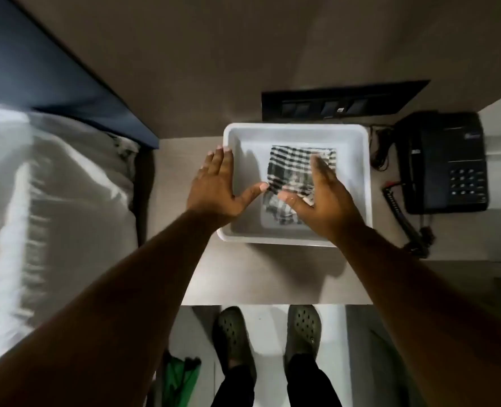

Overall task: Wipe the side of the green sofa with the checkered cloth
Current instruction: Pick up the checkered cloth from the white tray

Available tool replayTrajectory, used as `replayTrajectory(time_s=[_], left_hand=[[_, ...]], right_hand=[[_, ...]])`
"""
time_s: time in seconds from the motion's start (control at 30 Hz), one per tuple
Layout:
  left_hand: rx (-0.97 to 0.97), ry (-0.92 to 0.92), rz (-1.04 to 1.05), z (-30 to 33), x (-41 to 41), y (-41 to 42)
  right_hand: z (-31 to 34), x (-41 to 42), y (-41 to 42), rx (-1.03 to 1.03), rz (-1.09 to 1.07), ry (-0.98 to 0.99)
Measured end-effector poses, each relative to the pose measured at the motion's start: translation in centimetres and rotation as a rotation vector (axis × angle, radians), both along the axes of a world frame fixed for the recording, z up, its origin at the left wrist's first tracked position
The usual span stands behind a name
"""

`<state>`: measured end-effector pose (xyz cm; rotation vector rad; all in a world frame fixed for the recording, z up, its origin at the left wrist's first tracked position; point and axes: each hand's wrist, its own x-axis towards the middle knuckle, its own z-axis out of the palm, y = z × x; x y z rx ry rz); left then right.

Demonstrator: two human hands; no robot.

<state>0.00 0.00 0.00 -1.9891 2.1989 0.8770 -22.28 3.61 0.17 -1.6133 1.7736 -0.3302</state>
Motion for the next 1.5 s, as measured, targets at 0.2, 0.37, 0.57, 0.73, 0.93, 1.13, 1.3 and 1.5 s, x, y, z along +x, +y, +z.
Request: replayTrajectory(time_s=[0.2,0.37,0.57,0.73,0.93,1.13,1.3,1.5], left_hand=[[-0.185,-0.163,-0.144,-4.7,0.5,0.5],[-0.255,-0.149,-0.149,-5.3,0.6,0.8],[-0.27,-0.196,-0.154,-5.3,0.4,0.7],[-0.291,-0.195,-0.149,-5.6,0.3,0.8],[-0.298,-0.203,-0.151,-5.5,0.5,0.9],[-0.236,-0.18,-0.181,-4.5,0.5,0.8],[-0.21,-0.091,-0.232,-0.9,0.7,2.3],[-0.253,-0.045,-0.431,9.6,-1.9,5.6]], right_hand=[[-5.8,0.5,-1.0,-0.053,0.172,0.217],[-8.7,0.8,-1.5,-0.125,0.276,0.425],[-9.2,1.0,-1.5,-0.184,0.276,0.512],[-9.6,1.4,-1.8,-0.212,0.267,0.547],[-10.0,1.7,-2.7,-0.282,0.246,0.535],[-5.7,0.2,-2.8,-0.325,-0.242,0.07],[0.9,-0.9,2.9,-0.376,-0.739,-0.34],[10.5,-0.8,14.3,-0.286,-1.185,-0.569]])
